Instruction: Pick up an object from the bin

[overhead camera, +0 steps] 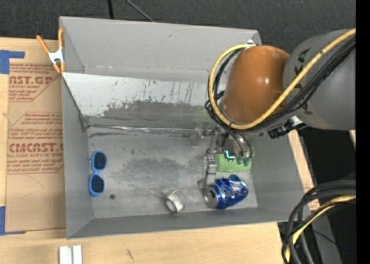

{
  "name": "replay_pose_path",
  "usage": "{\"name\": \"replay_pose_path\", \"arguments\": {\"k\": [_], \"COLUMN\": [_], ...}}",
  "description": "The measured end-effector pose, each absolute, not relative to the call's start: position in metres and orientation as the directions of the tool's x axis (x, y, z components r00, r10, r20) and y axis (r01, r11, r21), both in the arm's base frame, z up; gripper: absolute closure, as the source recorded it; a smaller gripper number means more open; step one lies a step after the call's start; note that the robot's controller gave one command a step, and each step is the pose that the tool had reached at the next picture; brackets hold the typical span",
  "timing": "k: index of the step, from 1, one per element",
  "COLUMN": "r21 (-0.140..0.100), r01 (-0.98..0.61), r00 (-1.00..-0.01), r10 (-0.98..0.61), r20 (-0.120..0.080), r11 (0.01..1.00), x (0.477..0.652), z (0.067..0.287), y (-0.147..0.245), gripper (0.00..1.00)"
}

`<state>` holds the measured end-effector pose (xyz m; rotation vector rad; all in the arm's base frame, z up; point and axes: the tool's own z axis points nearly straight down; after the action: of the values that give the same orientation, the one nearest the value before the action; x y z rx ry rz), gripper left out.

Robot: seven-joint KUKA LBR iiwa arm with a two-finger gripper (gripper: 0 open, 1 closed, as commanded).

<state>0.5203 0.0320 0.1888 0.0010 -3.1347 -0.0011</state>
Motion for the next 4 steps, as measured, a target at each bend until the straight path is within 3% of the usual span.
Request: {"name": "replay_pose_path", "arguments": {"k": [1,2,3,4], "r21": [-0.002,0.001,0.001,0.0], "r01": [0.1,0.093,0.091,-0.212], "r00": [-0.995,-0.996,-0.996,-0.977], "r10": [0.1,0.093,0.091,-0.212], "r20": [0.009,0.0,-0.011,0.004], "r11": [0.995,0.996,0.996,0.977], "x": [0.479,0.482,0.496,0.496], "z": [0.09,0.095,0.242,0.168], "y": [-0.046,-0.043,-0.03,-0.092], "gripper": [0.0,1.0,1.0,1.0]}}
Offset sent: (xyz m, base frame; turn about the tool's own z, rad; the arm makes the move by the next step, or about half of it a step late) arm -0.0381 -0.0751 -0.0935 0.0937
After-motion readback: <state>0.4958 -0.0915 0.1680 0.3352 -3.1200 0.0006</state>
